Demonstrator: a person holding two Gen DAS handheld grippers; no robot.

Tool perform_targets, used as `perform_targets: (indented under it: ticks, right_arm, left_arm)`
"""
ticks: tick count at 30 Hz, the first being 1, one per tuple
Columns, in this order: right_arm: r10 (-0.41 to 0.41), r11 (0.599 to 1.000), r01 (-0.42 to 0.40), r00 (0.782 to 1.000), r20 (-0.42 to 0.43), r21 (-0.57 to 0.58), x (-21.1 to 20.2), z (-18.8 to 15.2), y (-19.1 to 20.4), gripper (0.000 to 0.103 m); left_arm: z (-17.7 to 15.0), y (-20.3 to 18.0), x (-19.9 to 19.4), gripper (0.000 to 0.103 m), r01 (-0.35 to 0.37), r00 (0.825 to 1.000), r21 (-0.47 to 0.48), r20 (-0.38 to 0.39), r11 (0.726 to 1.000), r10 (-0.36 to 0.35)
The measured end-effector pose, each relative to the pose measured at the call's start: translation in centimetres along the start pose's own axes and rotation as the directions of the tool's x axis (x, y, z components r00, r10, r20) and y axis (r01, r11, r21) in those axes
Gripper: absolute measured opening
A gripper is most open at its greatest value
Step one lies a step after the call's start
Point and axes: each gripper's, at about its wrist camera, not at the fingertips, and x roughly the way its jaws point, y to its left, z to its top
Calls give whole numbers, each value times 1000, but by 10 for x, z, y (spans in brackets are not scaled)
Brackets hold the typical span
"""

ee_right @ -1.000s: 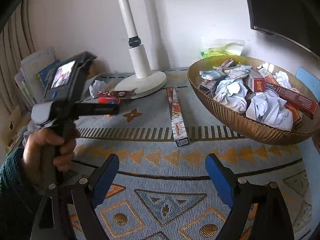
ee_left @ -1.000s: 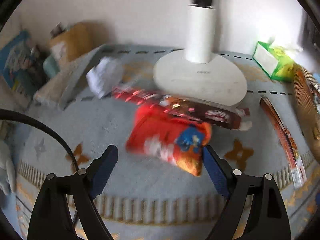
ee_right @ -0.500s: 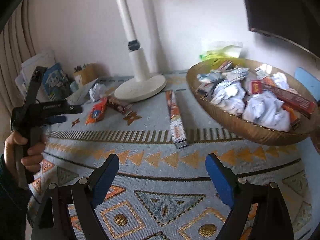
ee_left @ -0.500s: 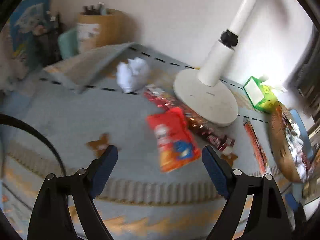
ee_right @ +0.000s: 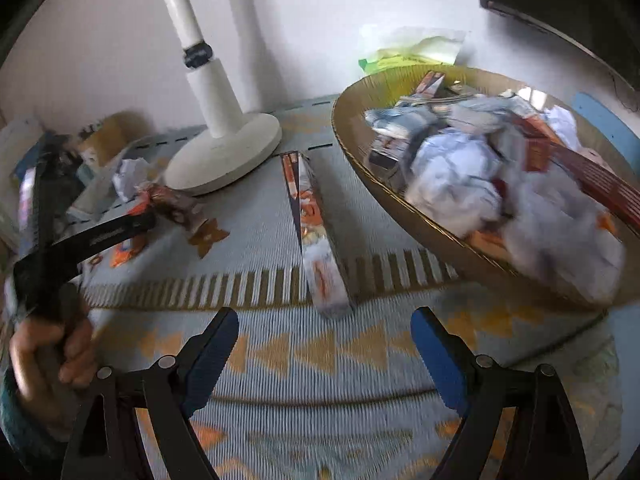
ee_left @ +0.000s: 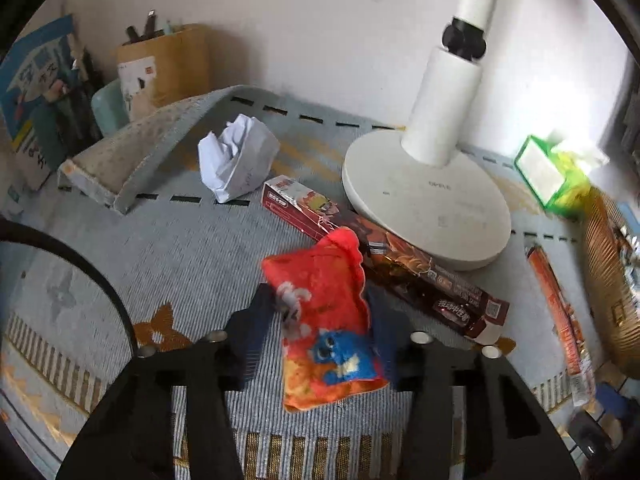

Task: Organize objects
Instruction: 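Grasp the red chip bag with the left tool while the right tool grasps a long snack-stick box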

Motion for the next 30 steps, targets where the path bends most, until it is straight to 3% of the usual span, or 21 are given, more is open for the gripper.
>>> perform_targets:
  ticks: [2, 3, 4, 6, 13, 21, 24, 27, 30]
  right_arm:
    - [3, 1000, -2, 1000, -7, 21, 11, 4, 1, 70]
    - [-20, 1000, 20, 999, 30, 12, 9, 5, 3, 53]
    - [-14, 1000, 14, 1000, 27, -2, 12, 6, 5, 47]
    - [-19, 1000, 20, 999, 38, -22, 9, 6, 10, 22]
    - [32, 998, -30, 999, 22, -53, -29, -23, 5, 21]
    - [106, 982, -97, 993, 48, -160, -107, -100, -18, 19]
    - [73, 981, -65, 997, 38, -185, -116, -123, -20, 19]
    - [99, 982, -94, 995, 27, -166, -122, -133, -28, 20]
    - [111, 983, -110, 994, -1, -148, -119, -132, -30, 32]
  left_arm:
    - [-1, 0, -2, 36, 7, 1000, 1, 8, 1000, -7]
    - [-1, 0, -3, 35, 13, 1000, 0, 13, 1000, -13]
    - [-1, 1, -3, 34, 21, 1000, -2, 14, 1000, -21]
    - [-1, 3, -3, 33, 32, 999, -4, 15, 999, -32]
    - [-41, 3, -42, 32, 52, 999, 25, -2, 998, -52]
    - [-114, 19, -111, 32, 62, 998, -11, 28, 998, -62]
    - [-135, 19, -124, 32, 55, 998, -17, 15, 998, -55]
    - [-154, 17, -132, 32, 66, 998, -27, 23, 997, -66]
    - [-163, 13, -137, 32, 71, 996, -7, 53, 997, -71]
